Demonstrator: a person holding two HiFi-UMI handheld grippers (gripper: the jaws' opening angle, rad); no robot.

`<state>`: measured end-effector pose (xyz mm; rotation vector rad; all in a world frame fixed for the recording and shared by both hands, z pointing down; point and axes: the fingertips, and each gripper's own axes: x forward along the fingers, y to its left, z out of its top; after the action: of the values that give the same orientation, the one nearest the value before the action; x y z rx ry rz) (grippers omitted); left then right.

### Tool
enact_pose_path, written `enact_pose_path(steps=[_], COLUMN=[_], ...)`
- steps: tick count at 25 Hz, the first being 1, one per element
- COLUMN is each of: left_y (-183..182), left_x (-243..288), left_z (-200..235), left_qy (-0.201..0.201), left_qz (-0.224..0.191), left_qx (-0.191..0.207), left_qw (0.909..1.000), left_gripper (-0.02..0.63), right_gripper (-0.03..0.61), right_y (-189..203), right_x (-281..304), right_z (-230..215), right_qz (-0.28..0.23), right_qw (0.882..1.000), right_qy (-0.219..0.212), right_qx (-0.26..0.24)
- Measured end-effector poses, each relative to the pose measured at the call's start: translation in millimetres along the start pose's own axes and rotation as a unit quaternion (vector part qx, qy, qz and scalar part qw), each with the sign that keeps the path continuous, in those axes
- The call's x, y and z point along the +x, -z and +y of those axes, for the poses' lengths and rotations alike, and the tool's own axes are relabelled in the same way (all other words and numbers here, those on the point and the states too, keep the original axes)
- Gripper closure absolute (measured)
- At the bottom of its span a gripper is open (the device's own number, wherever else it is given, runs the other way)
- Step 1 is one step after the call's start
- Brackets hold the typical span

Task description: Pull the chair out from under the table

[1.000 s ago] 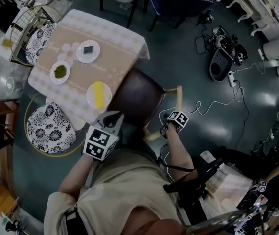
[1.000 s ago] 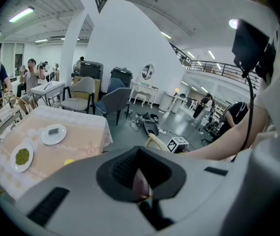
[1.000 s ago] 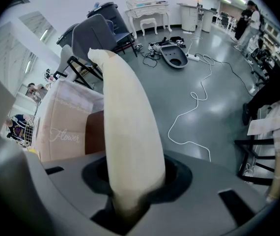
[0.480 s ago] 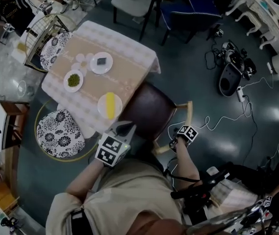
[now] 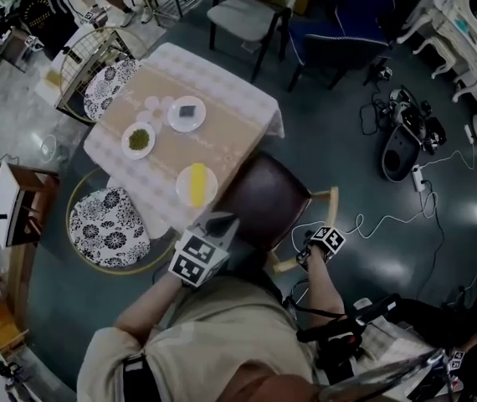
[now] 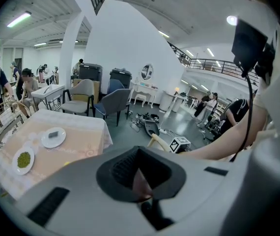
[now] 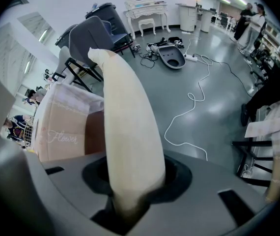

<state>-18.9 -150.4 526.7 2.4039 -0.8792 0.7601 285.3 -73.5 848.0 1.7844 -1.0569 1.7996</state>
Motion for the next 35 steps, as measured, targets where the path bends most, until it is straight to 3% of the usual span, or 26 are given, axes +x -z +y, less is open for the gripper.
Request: enact_pose_path(steps=[35], left_y=[-3], left_x=[9], left_z=[-15], left_qy=[-0.011], left_qz=[0.011], left_qx=[0.004], left_qw=[0.9999], left_gripper=[0.607], right_gripper=[0.439], right_y=[-21], right_x=[-3], right_z=[-39], right_qz=[-0.003], right_qw=[1.000], right_qy=[0.004], right_qx=[-0.008])
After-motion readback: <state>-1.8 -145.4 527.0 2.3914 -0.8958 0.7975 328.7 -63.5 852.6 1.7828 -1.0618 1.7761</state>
